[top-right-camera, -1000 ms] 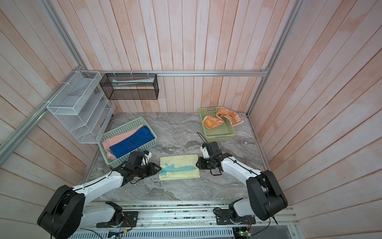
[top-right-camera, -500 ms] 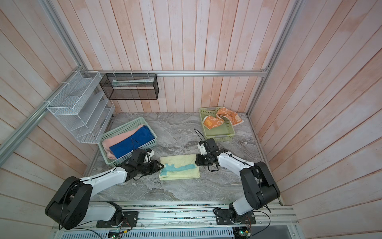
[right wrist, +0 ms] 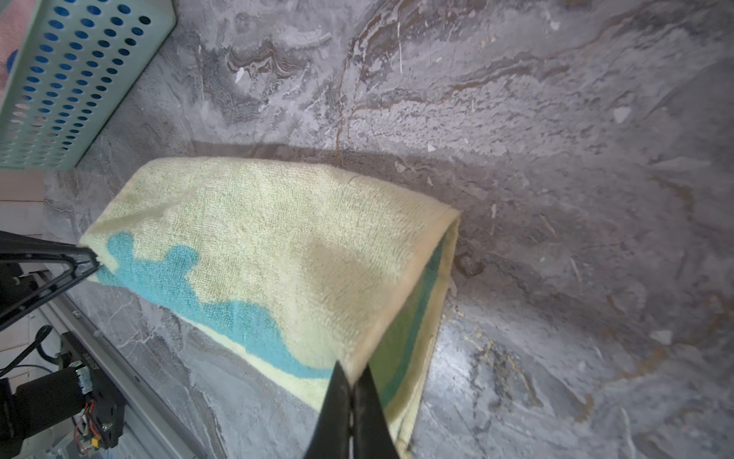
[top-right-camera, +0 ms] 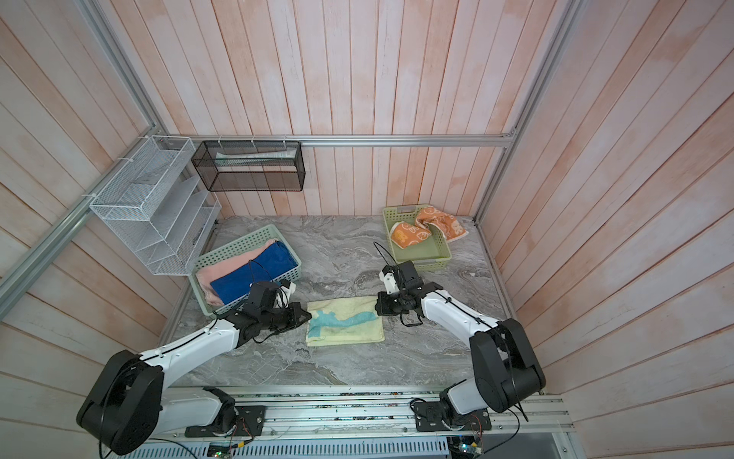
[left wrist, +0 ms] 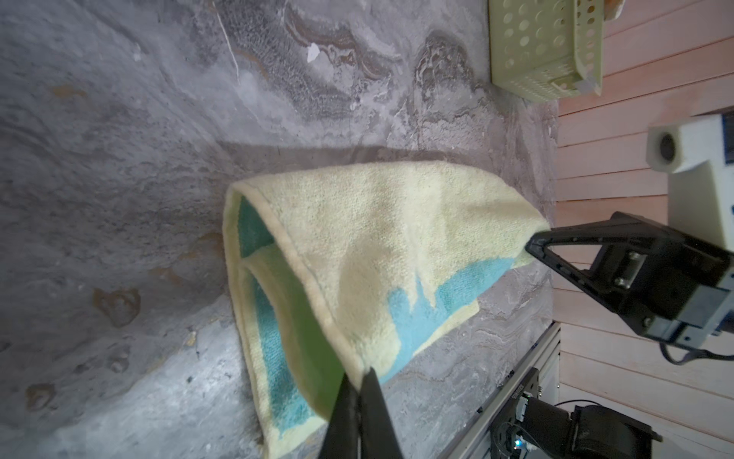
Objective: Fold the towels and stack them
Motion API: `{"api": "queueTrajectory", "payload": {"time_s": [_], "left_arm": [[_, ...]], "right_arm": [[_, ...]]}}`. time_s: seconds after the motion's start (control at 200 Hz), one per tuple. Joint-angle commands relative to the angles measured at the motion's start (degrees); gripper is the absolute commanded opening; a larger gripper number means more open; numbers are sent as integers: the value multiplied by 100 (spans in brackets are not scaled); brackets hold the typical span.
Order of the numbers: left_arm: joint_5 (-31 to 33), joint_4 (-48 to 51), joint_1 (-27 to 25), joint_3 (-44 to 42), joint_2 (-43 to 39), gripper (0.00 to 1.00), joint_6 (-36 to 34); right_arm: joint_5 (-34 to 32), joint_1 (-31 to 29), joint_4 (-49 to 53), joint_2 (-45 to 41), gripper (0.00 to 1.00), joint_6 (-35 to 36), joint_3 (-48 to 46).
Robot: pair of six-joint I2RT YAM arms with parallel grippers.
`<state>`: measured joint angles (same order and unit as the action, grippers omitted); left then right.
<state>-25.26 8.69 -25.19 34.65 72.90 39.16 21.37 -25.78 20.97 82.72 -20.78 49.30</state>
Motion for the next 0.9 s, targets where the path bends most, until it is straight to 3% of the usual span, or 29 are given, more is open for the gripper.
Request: {"api": "queueTrajectory", "payload": {"time_s": [0.0,0.195,0.38,0.42,0.475,0.525,0.665,0.895], "left_arm": [[56,476,16,120,-326,0,-118],[-102,570,10,-326,-649,0,88],[-98,561,6,-811,-777,0,308],[-112,585,7,-865,-795,11,351],[-28,732,7,-886,-836,35,382],[133,920,12,-856,-903,44,383],[313,1093,39,-696,-1023,45,303],[-177,548,36,-312,-586,46,329]], "right_arm": [[15,20,574,-372,0,23,112],[158,20,646,-930,0,-282,-501],[591,11,305,-938,0,-668,-1287],[589,-12,350,-933,8,-690,-1356],[469,-24,514,-962,31,-684,-1383],[307,-24,680,-1022,38,-649,-1324],[-212,-24,1084,-1126,41,-515,-870],[-638,-309,1064,-688,41,-421,-206]]}}
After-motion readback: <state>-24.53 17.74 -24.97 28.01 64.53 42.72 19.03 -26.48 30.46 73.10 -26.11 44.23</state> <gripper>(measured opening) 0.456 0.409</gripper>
